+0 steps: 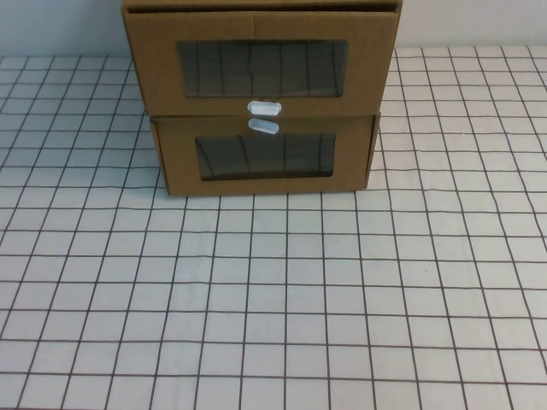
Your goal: Close the shoe box
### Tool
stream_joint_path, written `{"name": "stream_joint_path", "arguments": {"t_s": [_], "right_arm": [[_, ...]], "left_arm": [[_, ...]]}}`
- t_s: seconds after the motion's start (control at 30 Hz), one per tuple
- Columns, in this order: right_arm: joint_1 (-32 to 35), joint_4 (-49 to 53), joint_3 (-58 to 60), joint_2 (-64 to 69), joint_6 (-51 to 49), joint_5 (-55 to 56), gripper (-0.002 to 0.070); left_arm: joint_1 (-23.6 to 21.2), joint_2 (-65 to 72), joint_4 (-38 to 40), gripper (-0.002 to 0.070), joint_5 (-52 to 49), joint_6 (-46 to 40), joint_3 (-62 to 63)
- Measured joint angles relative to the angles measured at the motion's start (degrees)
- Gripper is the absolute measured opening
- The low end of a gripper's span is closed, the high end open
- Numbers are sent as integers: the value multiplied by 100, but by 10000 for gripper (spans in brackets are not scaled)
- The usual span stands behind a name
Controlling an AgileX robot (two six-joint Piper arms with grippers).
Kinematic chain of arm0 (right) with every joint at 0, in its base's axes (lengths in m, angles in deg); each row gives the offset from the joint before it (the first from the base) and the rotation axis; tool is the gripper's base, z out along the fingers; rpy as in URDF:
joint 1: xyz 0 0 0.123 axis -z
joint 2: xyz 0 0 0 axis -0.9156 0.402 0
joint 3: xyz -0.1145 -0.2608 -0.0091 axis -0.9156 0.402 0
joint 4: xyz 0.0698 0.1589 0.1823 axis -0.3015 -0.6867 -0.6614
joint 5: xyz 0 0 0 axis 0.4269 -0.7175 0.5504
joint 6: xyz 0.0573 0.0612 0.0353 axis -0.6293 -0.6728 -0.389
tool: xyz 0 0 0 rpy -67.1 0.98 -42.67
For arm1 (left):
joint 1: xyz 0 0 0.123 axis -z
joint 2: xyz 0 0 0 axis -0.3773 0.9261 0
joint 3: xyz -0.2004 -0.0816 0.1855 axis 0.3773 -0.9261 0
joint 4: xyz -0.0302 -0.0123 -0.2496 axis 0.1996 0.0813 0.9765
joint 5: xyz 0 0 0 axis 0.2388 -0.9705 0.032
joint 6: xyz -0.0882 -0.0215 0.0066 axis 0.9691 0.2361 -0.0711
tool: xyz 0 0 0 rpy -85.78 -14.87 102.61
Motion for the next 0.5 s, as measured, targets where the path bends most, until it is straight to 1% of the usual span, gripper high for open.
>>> {"name": "stream_joint_path", "arguments": {"t_s": [0.13, 0.5], "right_arm": [[0, -133, 13, -14, 0, 0, -13], [0, -206, 21, -14, 0, 0, -13]], "left_arm": [[0, 0, 39, -5, 35, 182, -45], [0, 0, 39, -5, 72, 203, -45]]}}
